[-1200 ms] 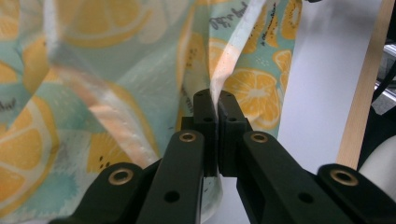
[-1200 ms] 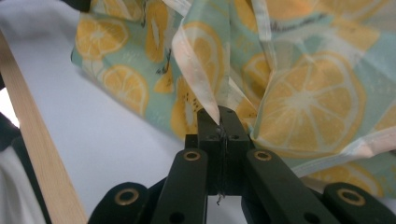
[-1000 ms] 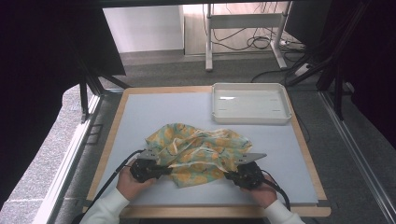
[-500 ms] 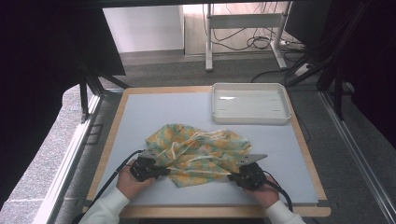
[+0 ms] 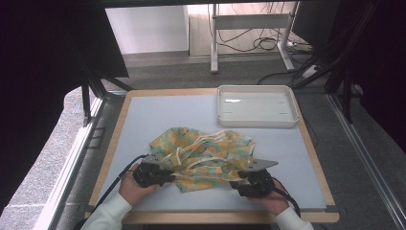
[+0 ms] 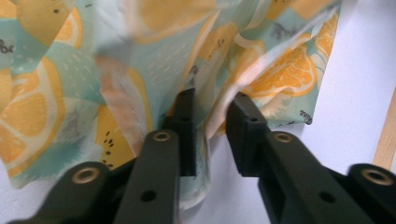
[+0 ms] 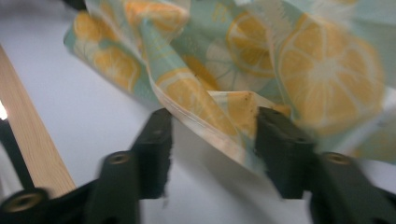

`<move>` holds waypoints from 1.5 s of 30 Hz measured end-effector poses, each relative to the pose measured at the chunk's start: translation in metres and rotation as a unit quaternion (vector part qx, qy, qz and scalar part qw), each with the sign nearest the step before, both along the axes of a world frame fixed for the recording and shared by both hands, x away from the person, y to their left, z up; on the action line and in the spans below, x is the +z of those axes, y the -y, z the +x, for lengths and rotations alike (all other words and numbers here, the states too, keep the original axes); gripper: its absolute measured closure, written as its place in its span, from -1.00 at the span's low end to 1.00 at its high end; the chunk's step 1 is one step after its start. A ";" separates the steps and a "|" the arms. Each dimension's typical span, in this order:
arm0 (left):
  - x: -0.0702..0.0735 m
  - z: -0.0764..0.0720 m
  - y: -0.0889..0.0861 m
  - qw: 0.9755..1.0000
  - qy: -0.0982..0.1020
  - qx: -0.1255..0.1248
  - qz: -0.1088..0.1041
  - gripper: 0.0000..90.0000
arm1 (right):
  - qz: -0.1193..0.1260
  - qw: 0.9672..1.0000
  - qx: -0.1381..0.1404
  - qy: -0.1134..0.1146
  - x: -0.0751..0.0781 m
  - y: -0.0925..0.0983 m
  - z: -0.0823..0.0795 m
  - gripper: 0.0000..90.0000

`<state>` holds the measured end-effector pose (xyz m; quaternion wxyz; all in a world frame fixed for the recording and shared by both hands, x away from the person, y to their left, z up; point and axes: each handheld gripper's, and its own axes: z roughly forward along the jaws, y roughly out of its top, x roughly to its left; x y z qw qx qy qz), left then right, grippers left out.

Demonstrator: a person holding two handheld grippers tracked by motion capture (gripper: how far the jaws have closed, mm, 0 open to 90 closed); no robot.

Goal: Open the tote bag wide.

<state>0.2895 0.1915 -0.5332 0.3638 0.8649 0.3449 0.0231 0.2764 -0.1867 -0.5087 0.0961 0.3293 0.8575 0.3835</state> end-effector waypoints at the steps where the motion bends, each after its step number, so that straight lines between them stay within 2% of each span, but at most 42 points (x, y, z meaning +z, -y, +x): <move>1: 0.000 0.000 0.000 1.000 0.000 0.002 -0.001 0.56 | 0.006 1.000 -0.005 0.010 0.003 0.002 -0.002 -0.15; 3: 0.001 -0.002 0.000 1.000 0.003 0.001 0.004 0.44 | 0.025 0.999 -0.017 0.023 0.010 0.006 -0.007 -0.29; 6: 0.005 -0.006 0.000 1.000 0.009 0.000 -0.001 0.22 | 0.045 0.998 -0.029 0.031 0.019 0.012 -0.009 -0.36; 8: 0.009 -0.012 -0.001 1.000 0.016 -0.005 -0.006 -0.07 | 0.056 0.997 -0.033 0.036 0.024 0.015 -0.009 -0.38; 9: 0.011 -0.014 -0.002 1.000 0.020 -0.008 -0.006 -0.17 | 0.057 0.997 -0.038 0.039 0.027 0.016 -0.009 -0.39; 12: 0.017 -0.023 -0.003 0.999 0.029 -0.026 -0.024 -0.36 | 0.058 0.996 -0.044 0.045 0.029 0.017 -0.006 -0.39; 15: 0.024 -0.029 -0.005 0.998 0.038 -0.036 -0.047 -0.43 | 0.056 0.996 -0.047 0.049 0.029 0.016 -0.004 -0.39; 17: 0.028 -0.031 -0.006 0.996 0.039 -0.035 -0.069 -0.42 | 0.053 0.996 -0.048 0.052 0.030 0.016 -0.002 -0.39; 18: 0.030 -0.031 -0.007 0.995 0.038 -0.032 -0.088 -0.41 | 0.051 0.996 -0.050 0.052 0.030 0.016 -0.001 -0.38; 21: 0.037 -0.030 -0.014 0.991 0.037 -0.019 -0.125 -0.34 | 0.055 0.995 -0.059 0.051 0.030 0.015 0.005 -0.37; 25: 0.048 -0.030 -0.025 0.987 0.053 0.003 -0.151 -0.25 | 0.058 0.995 -0.065 0.057 0.033 0.015 0.010 -0.36; 26: 0.050 -0.029 -0.027 0.987 0.057 0.009 -0.151 -0.24 | 0.059 0.994 -0.065 0.059 0.034 0.015 0.011 -0.36; 30: 0.060 -0.021 -0.031 0.987 0.085 0.030 -0.130 -0.24 | 0.060 0.994 -0.069 0.063 0.038 0.015 0.017 -0.35; 31: 0.062 -0.018 -0.031 0.987 0.085 0.030 -0.131 -0.23 | 0.060 0.994 -0.070 0.063 0.039 0.014 0.020 -0.35; 34: 0.065 -0.008 -0.027 0.989 0.090 0.033 -0.109 -0.27 | 0.059 0.994 -0.068 0.064 0.041 0.012 0.025 -0.35; 39: 0.068 0.009 -0.019 0.991 0.091 0.031 -0.093 -0.32 | 0.056 0.994 -0.066 0.067 0.047 0.002 0.039 -0.35; 42: 0.069 0.019 -0.017 0.991 0.087 0.036 -0.091 -0.33 | 0.057 0.993 -0.069 0.072 0.051 -0.003 0.047 -0.35; 45: 0.068 0.021 -0.016 0.991 0.084 0.036 -0.097 -0.33 | 0.063 0.992 -0.074 0.076 0.056 -0.007 0.055 -0.34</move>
